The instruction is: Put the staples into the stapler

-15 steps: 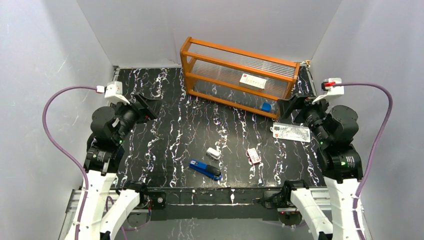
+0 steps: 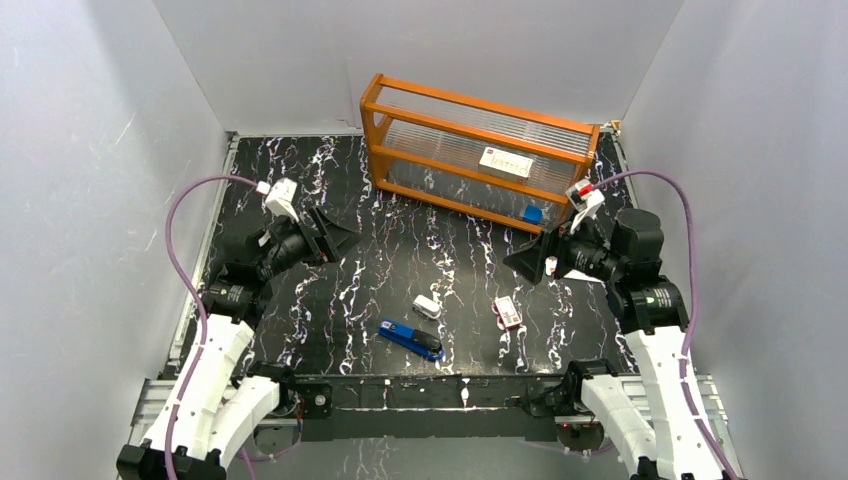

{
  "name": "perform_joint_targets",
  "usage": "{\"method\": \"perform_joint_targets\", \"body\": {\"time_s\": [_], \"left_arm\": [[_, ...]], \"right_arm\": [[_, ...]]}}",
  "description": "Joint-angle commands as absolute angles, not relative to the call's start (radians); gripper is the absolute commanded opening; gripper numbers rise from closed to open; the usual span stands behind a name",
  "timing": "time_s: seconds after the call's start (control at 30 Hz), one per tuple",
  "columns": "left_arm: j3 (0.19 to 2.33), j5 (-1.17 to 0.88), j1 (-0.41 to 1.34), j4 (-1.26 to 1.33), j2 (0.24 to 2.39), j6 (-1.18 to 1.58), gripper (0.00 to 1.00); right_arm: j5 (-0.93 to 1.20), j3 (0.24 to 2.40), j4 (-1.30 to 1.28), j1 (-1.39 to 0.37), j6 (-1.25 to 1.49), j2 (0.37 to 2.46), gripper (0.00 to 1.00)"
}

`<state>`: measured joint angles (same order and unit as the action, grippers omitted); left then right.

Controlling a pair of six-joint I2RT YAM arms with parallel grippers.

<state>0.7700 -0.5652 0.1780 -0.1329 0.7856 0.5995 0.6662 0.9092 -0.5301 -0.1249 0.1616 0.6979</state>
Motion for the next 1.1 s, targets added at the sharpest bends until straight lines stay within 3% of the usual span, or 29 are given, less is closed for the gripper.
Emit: {"method": "perform_joint_targets", "body": {"time_s": [0.0,0.33,0.67,0.93,1.07], "left_arm": [[0.706,-0.564,0.173,-0.12,0.757,0.703,0.79],[0.596,-0.503,0.173,-0.117,0.829,0.778,0.79],[0.573,-0.437,0.174,-0.119,0.944,0.813,0.78],[0.526,-0.388,0.175,-0.12,0.896,0.833,0.77],[0.488,-0.383,0.175,-0.122,0.868,0.864,0.77]], "right_arm": [[0.754,0.871,-0.46,-0.134,0.189,0.67,0.95],[0.704,0.747,-0.41,-0.27,0.178,0.685,0.91],[0.116,0.805,-0.324,-0.877,0.183,0.971,0.89],[0.082,0.84,-0.316,-1.174,0.087,1.212,0.89],[0.035,0.849,-0.326,-1.227,0.075,1.285,0.89]]}}
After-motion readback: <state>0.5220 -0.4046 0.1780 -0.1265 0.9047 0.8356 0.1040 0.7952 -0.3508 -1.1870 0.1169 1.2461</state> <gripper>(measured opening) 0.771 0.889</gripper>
